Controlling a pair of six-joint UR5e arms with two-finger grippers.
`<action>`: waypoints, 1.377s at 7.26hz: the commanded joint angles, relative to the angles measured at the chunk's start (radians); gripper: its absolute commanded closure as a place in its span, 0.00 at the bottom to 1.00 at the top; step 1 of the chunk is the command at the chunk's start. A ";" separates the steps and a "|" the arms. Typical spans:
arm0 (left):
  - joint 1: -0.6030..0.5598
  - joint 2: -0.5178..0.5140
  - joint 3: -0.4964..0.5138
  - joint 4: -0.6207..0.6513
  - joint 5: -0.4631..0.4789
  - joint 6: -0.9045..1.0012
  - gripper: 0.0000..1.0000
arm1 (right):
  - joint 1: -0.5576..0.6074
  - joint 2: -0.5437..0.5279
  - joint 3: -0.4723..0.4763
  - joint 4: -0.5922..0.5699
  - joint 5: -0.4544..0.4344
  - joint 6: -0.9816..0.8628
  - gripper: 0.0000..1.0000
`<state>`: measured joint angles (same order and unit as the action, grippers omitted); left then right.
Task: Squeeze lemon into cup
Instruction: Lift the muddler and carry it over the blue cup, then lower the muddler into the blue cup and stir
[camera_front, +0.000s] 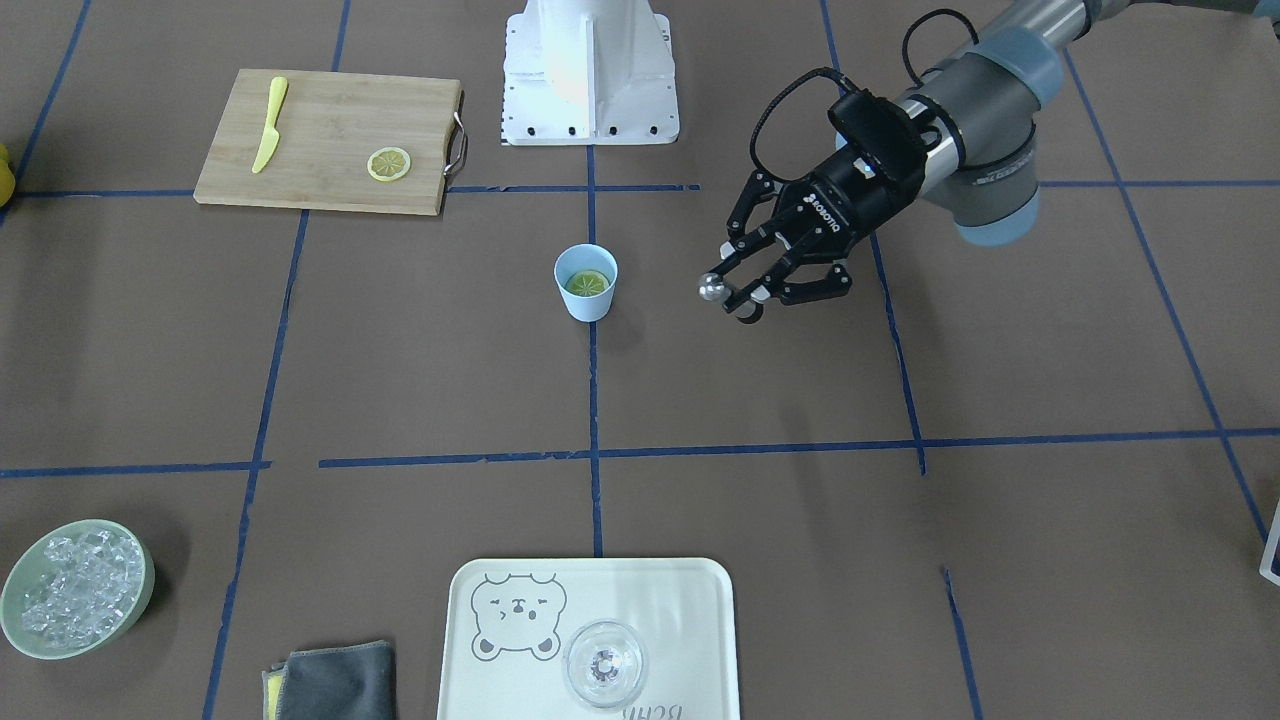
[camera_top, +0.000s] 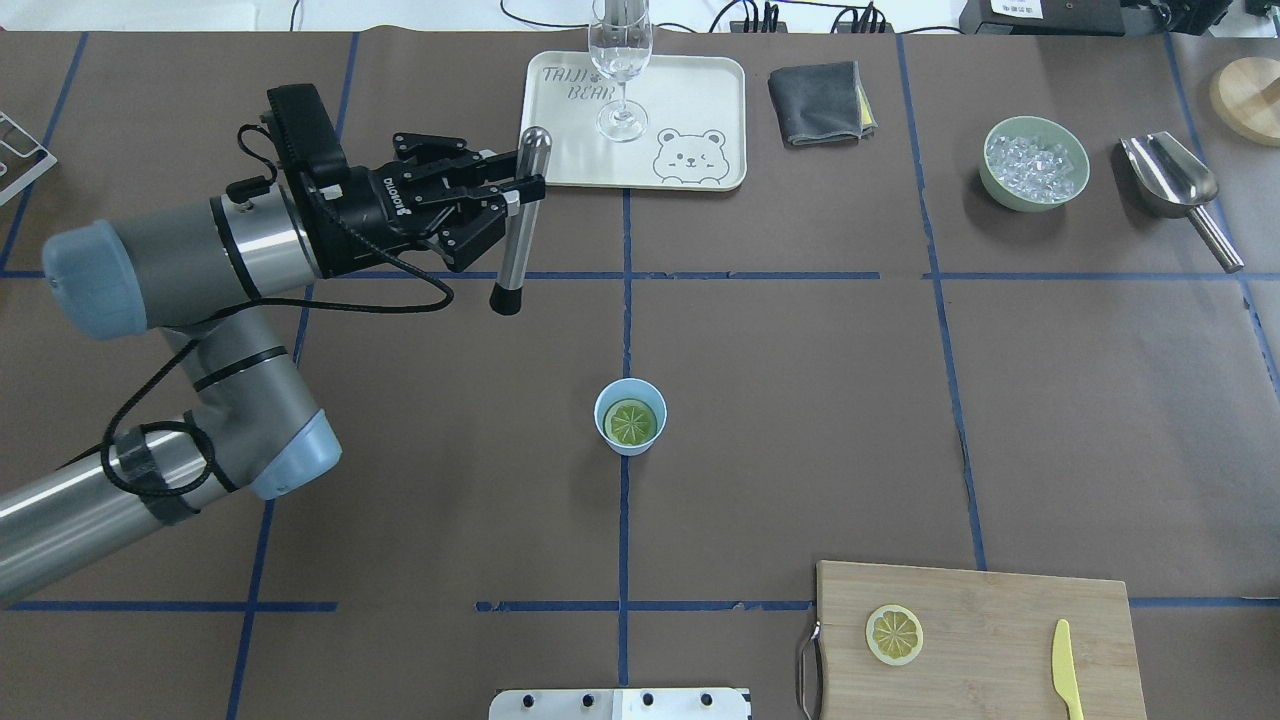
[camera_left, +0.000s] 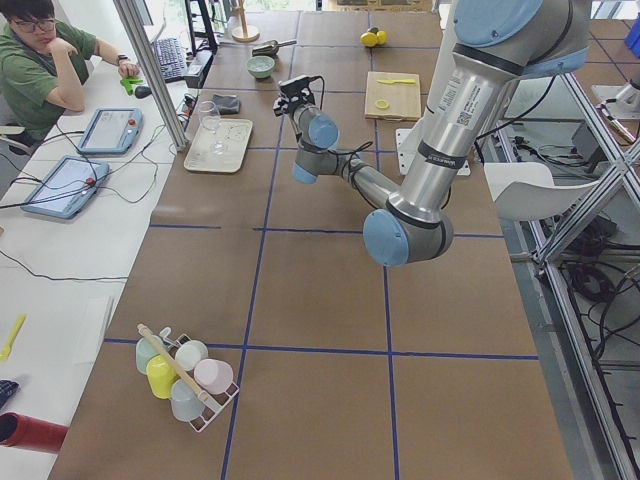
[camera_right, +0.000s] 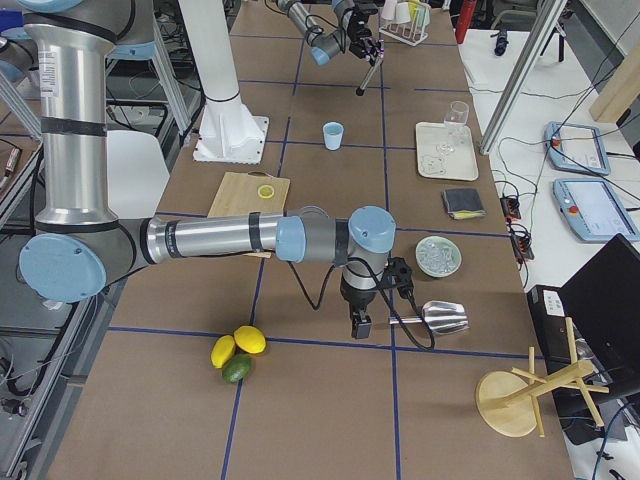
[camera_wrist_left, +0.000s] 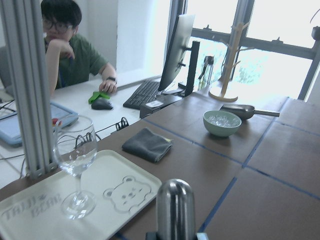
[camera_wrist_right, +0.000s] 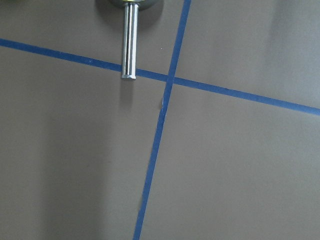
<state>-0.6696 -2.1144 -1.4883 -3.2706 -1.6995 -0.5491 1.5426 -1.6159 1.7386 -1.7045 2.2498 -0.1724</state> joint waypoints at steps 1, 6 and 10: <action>0.059 -0.076 0.039 -0.102 0.004 0.008 1.00 | 0.062 -0.025 -0.019 0.002 0.016 -0.097 0.00; 0.257 -0.088 0.152 -0.248 0.181 0.124 1.00 | 0.090 -0.049 -0.019 0.003 0.033 -0.110 0.00; 0.275 -0.091 0.203 -0.259 0.222 0.218 1.00 | 0.090 -0.047 -0.019 0.002 0.030 -0.108 0.00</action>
<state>-0.4034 -2.2048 -1.2955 -3.5288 -1.4858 -0.3381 1.6321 -1.6641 1.7196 -1.7016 2.2812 -0.2813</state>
